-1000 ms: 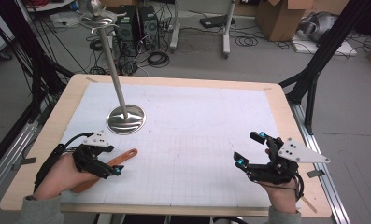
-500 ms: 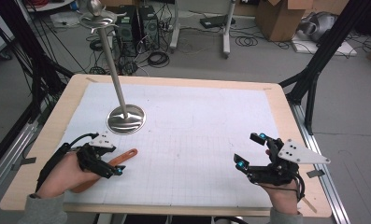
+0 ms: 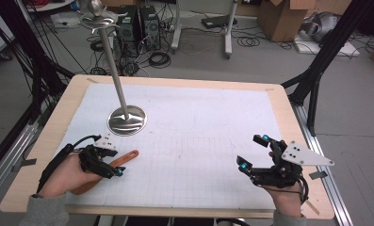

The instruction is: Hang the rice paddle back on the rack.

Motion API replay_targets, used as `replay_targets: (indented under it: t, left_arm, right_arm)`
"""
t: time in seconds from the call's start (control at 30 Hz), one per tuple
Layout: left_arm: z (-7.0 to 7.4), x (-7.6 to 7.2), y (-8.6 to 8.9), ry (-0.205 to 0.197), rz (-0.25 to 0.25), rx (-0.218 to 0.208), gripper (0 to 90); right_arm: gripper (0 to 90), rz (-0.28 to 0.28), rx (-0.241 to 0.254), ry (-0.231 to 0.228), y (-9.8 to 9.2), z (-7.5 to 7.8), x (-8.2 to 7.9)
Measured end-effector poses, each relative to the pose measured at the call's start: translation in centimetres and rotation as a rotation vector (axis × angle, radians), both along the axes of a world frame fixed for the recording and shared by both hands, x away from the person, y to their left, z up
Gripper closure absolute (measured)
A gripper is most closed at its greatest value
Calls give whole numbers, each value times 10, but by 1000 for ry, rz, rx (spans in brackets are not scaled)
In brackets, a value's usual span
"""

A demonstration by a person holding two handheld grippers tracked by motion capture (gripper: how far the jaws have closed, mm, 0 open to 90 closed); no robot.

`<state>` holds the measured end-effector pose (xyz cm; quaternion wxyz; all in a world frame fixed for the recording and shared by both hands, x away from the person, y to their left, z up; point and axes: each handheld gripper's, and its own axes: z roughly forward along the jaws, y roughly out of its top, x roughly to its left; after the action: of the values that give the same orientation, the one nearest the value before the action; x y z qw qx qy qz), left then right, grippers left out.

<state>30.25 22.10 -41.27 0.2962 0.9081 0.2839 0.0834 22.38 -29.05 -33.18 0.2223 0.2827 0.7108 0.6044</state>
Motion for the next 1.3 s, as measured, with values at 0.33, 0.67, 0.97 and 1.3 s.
replay_targets:
  t: [0.33,0.67,0.97,1.3]
  left_arm:
    - [-6,3,4,2,23,33,430]
    - [-9,2,3,-9,0,38,532]
    - [-10,1,4,-8,-22,24,616]
    - [-7,0,1,-37,-19,41,650]
  right_arm:
    - [116,8,-4,4,0,-1,0]
    - [116,11,-9,12,0,-2,1]
    - [116,16,-9,11,0,-1,0]
    - [116,18,-6,12,0,-1,0]
